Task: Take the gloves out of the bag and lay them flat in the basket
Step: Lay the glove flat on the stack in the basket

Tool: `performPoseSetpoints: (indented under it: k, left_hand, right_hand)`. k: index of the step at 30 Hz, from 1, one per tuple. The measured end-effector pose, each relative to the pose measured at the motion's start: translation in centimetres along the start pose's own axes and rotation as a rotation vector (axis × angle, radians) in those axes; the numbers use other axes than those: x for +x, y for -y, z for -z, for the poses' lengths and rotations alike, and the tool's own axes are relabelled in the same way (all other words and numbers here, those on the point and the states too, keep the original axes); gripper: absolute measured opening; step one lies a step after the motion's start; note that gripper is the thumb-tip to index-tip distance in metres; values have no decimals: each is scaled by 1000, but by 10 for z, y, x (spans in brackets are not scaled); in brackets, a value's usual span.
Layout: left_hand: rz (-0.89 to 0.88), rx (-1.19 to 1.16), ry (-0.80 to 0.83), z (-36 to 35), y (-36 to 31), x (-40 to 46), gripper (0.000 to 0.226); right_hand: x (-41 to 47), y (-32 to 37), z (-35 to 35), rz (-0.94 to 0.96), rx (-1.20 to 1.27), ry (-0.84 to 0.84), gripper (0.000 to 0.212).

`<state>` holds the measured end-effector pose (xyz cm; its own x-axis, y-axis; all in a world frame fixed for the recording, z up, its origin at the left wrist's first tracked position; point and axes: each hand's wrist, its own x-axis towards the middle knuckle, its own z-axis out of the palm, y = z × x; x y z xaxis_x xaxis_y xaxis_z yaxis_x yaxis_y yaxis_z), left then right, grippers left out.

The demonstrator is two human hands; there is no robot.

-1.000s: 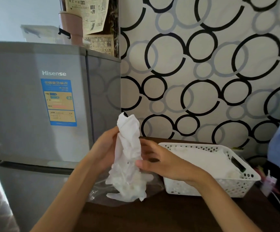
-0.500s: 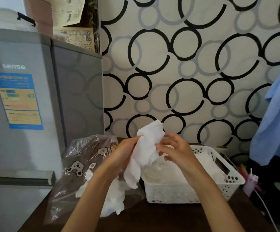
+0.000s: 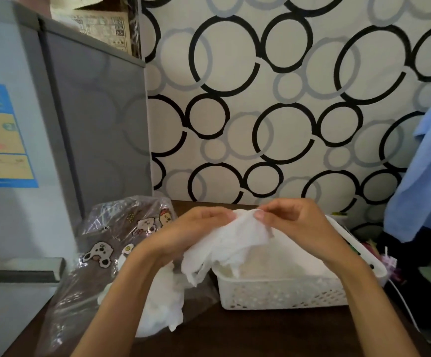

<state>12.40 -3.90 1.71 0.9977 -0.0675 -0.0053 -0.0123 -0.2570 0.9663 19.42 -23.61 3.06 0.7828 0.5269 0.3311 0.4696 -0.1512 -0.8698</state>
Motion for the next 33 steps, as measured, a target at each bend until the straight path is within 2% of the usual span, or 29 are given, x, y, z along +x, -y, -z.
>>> performPoseSetpoints:
  k: [3,7,9,12,14,17,18,23,27,29,31,33]
  left_hand:
    - [0,32,-39,-2,0,0,50]
    - [-53,224,-97,-12,-10,0,77]
    - [-113,382,-113,-16,-8,2,69]
    - [-197,535,-254,-14,-4,3,27]
    - [-209,484,-323,-7,-5,0,14]
    - [-196,304,-362,9,-9,-10,18]
    - [-192,250,-357,13,-10,-14,19]
    - [-175,190,-314,24,-14,-28,6]
    - [-156,187,-269,28,-21,-35,10]
    - [-163,158,-264,21,-23,-33,11]
    - [-185,129,-316,15,-23,-28,19]
    - [-209,101,-408,12,-21,-22,25]
  right_hand:
    - [2,-2,-2,3,29,-129,5]
    - [5,-2,-3,24,-7,-268,6]
    - [3,1,-3,40,-36,-271,9]
    - [-1,9,-1,54,14,-272,18]
    - [-5,14,5,15,27,-172,23]
    - [-10,15,17,-140,-152,142,30]
    - [-11,14,20,-179,-217,187,33]
    - [-15,9,36,-206,-234,145,24]
    - [-16,10,40,-177,175,53,28]
    - [-10,12,27,-184,351,-37,15]
    - [-5,15,12,-220,345,-145,12]
    - [-3,16,2,-212,280,-146,8]
